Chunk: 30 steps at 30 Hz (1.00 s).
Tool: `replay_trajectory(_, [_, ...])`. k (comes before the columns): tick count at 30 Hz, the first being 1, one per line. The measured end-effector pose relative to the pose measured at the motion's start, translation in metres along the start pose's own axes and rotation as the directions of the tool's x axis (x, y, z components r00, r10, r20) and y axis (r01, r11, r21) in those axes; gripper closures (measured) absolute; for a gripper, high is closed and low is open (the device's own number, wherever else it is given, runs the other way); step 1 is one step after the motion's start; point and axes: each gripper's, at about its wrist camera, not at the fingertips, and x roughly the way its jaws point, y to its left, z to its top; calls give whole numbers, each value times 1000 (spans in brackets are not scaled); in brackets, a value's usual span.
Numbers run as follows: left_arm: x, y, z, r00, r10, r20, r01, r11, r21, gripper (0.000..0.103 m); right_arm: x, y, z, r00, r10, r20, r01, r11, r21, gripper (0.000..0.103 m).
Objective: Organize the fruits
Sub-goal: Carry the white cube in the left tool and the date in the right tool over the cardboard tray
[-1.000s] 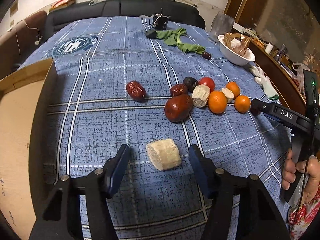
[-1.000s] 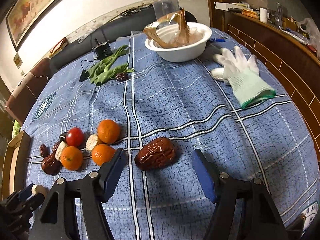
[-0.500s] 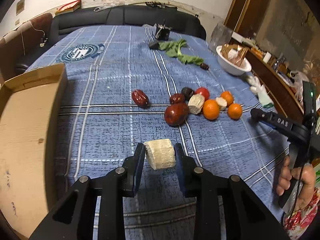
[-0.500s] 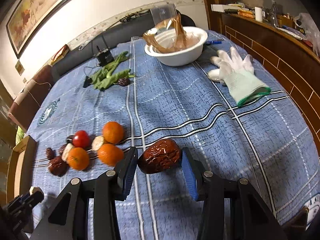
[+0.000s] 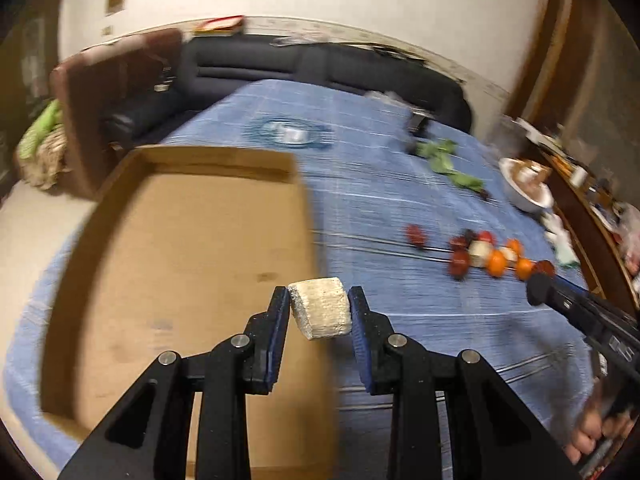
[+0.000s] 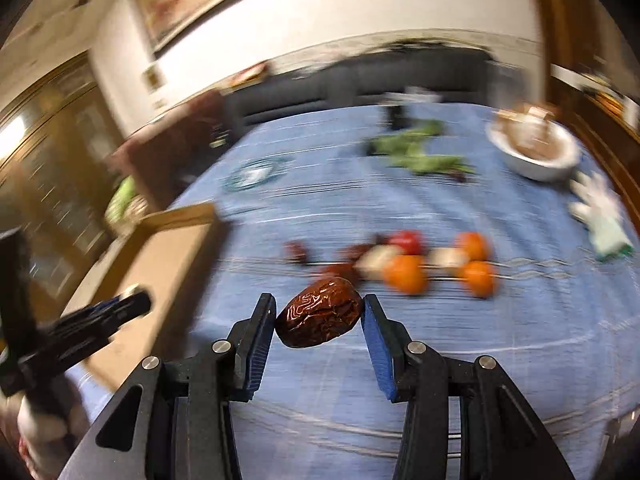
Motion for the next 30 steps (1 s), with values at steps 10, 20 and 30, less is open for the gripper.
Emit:
replay_trajectory(10, [-4,96,-14,983,177,-46,-182,975,-129,74,63,146,-12,960,233,-155,-262,943,-207,54])
replay_trajectory(20, [6,126,-25,983,163,-83,-175,968,-181,74,125,193,-46,940,179,-290,-269,912,-309,54])
replay_trajectory(30, [-1,129,-23,989,132,-70,-145,964,-225,57,126,210,-57,959,128,-252,-226,884,-410,53])
